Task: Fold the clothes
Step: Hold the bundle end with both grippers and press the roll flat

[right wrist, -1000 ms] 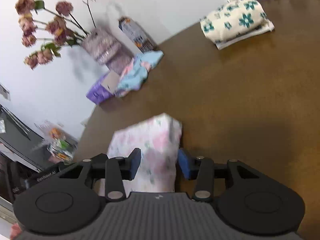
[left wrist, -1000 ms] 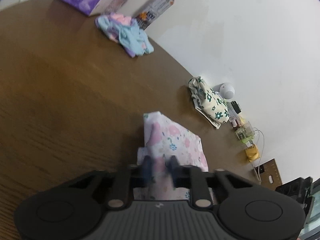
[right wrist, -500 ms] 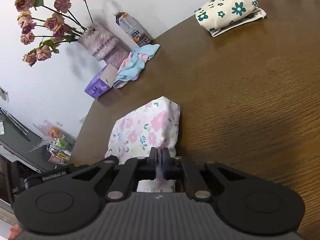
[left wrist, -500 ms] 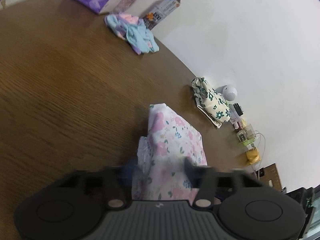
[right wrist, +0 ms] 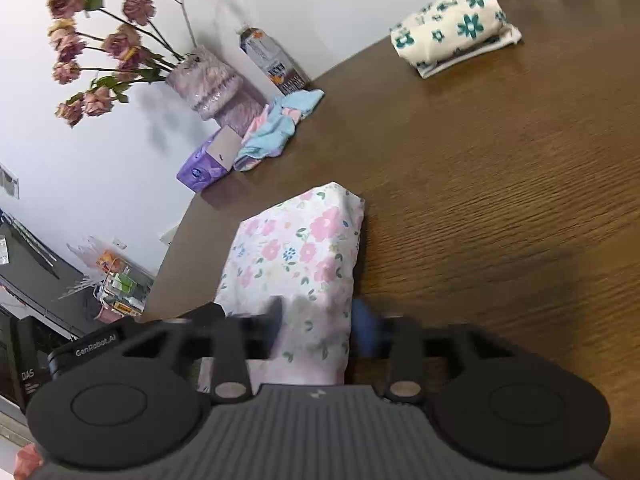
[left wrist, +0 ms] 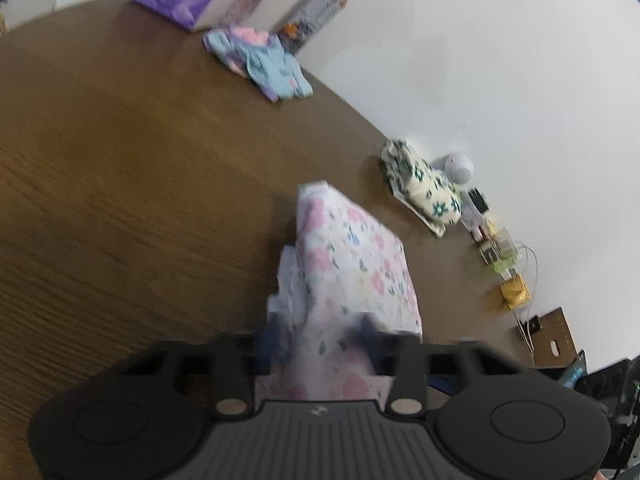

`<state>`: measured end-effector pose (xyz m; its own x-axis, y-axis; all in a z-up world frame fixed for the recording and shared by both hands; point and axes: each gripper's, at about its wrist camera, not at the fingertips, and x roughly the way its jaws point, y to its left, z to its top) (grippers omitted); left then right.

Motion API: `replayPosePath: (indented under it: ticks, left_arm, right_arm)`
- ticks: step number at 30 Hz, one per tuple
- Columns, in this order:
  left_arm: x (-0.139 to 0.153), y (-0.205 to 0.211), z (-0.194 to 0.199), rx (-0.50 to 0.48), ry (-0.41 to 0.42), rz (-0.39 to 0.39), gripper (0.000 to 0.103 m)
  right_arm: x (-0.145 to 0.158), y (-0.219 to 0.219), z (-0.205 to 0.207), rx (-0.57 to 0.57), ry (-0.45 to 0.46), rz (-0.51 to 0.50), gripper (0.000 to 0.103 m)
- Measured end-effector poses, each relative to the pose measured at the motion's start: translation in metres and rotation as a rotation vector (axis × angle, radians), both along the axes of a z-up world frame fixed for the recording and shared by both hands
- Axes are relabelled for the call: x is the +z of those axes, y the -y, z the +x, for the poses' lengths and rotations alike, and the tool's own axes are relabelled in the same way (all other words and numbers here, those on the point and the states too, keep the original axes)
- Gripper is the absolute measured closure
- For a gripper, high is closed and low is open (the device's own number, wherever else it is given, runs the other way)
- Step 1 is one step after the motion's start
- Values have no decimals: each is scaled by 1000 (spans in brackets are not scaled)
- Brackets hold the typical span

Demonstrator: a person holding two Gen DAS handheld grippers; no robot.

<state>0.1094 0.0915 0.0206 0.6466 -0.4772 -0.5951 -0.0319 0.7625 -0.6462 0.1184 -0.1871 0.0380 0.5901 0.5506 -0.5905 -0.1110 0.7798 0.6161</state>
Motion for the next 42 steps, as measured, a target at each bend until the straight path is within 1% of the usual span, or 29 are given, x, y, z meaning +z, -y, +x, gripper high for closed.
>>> replayPosePath:
  ticks: [1, 3, 5, 7, 11, 12, 13, 14, 15, 17, 18, 20, 21, 22, 24, 25, 26, 28, 29, 30, 31, 34, 36, 37, 38, 39, 40, 41, 42]
  left_arm:
    - [-2, 1, 1, -1, -5, -3, 82]
    - [1, 1, -2, 4, 4, -11, 82]
    - [4, -2, -6, 15, -1, -7, 64]
    - [9, -3, -12, 13, 20, 2, 56]
    - [13, -1, -19, -14, 30, 11, 57]
    - [11, 1, -18, -17, 22, 14, 61]
    - [8, 3, -17, -18, 17, 13, 77]
    - [6, 3, -17, -19, 16, 10, 80]
    - [5, 3, -17, -16, 15, -3, 80]
    - [4, 1, -18, -11, 7, -22, 79]
    - [4, 0, -19, -9, 3, -27, 77]
    - [5, -3, -23, -5, -5, -31, 54]
    - [6, -4, -26, -4, 0, -29, 52]
    - [7, -5, -29, -6, 6, -27, 52]
    - [7, -5, -31, -16, 5, -33, 54]
    - [6, -4, -31, -26, 2, -37, 61]
    - [4, -2, -30, -37, -4, -41, 78]
    - [-1, 0, -29, -48, -15, -48, 85]
    - [-3, 1, -29, -47, -18, -51, 85]
    - [-4, 1, -30, -47, -21, -54, 85]
    - [-4, 0, -31, -46, -23, -58, 84]
    - [2, -2, -35, -33, -19, -37, 51]
    - [4, -2, -38, -39, 3, -35, 51]
    - [3, 0, -37, -48, 0, -37, 58]
    - [2, 1, -37, -57, -2, -38, 83]
    - [1, 2, -36, -64, -4, -39, 87]
    - [2, 2, -37, -64, -4, -35, 86]
    - [2, 2, -38, -65, -5, -32, 83]
    - [3, 2, -38, -64, -5, -29, 76]
  right_arm:
    - [0, -1, -1, 4, -3, -2, 59]
    - [-5, -5, 1, 9, -32, 5, 85]
    - [-7, -5, 1, 3, -35, 14, 86]
    - [-5, -5, -2, -2, -26, 15, 86]
    - [5, -1, -16, 10, 15, 0, 66]
    - [6, -2, -18, 15, 15, -4, 65]
    - [4, -4, -17, 19, 6, -6, 66]
    - [3, -6, -17, 24, -3, -8, 67]
    - [2, -8, -17, 28, -13, -10, 85]
    - [-1, -12, -16, 24, -12, -10, 88]
    - [-2, -13, -16, 18, -8, -11, 88]
    - [-2, -11, -14, 13, -6, -19, 87]
    - [-2, -10, -14, 12, -6, -22, 84]
    - [-2, -8, -15, 11, -6, -22, 82]
    - [2, -4, -22, 10, -2, -17, 65]
    - [4, -3, -27, 13, 6, -23, 64]
    - [5, -2, -30, 15, 8, -25, 64]
    - [3, -3, -31, 17, -6, -18, 65]
    - [2, -3, -31, 17, -13, -15, 69]
    - [0, -3, -30, 17, -21, -5, 89]
    - [-4, -2, -30, 15, -31, 13, 95]
    - [-11, 1, -30, 18, -46, 56, 96]
    - [-8, 5, -34, 12, -36, 71, 88]
    - [-6, 7, -37, 5, -25, 70, 84]
    - [-3, 8, -39, 0, -14, 61, 76]
    - [-2, 9, -39, 2, -11, 56, 76]
    - [-3, 8, -39, 7, -15, 53, 76]
    - [-4, 7, -38, 17, -22, 50, 90]
    - [-6, 4, -37, 28, -32, 44, 97]
